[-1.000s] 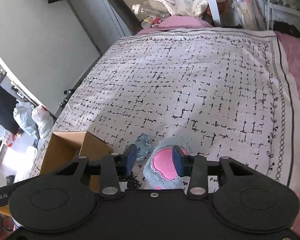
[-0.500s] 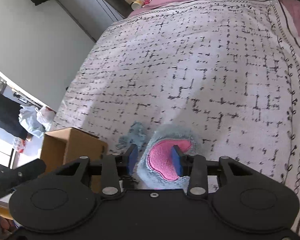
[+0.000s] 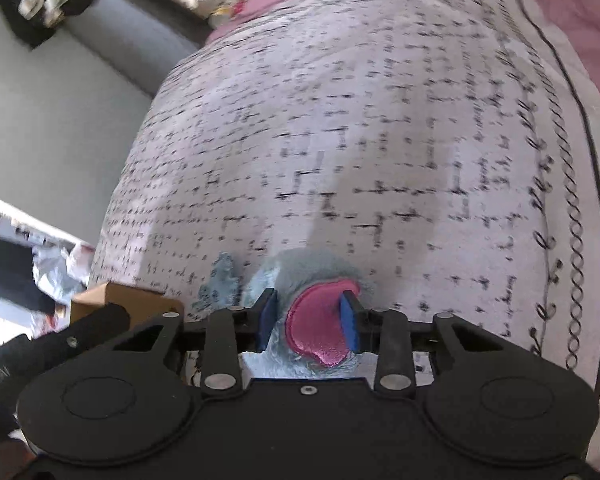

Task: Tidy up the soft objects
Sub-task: 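Lift the grey plush mouse with the right gripper toward the box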

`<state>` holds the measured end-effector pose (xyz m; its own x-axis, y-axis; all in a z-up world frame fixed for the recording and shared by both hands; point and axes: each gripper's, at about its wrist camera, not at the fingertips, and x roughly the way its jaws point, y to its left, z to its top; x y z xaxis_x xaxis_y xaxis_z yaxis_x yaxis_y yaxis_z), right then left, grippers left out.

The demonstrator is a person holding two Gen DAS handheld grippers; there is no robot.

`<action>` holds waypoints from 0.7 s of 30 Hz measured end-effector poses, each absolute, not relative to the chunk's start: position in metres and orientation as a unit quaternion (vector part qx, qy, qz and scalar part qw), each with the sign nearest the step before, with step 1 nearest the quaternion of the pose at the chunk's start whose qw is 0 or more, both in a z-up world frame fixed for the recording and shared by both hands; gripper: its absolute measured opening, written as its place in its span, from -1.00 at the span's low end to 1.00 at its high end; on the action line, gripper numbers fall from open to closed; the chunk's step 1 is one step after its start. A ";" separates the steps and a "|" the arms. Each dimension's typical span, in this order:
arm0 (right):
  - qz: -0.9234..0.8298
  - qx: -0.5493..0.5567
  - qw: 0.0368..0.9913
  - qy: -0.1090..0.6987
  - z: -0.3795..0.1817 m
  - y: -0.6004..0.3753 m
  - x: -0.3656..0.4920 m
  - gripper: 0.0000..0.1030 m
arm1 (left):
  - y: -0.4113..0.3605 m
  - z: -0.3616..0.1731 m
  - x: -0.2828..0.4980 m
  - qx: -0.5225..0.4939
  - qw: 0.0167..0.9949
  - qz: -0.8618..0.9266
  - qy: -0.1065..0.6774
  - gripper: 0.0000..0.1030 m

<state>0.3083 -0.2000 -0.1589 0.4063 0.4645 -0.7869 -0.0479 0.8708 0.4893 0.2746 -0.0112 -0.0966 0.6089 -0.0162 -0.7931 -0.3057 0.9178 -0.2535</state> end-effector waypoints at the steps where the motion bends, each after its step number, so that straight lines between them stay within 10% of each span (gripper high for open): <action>1: 0.152 0.207 0.812 0.524 -0.161 -0.204 0.309 -0.39 | -0.015 -0.100 0.278 -0.186 0.876 0.079 0.438 0.33; 21: 0.127 0.282 0.780 0.544 -0.180 -0.238 0.307 -0.42 | -0.052 -0.154 0.312 -0.242 0.835 0.059 0.491 -0.12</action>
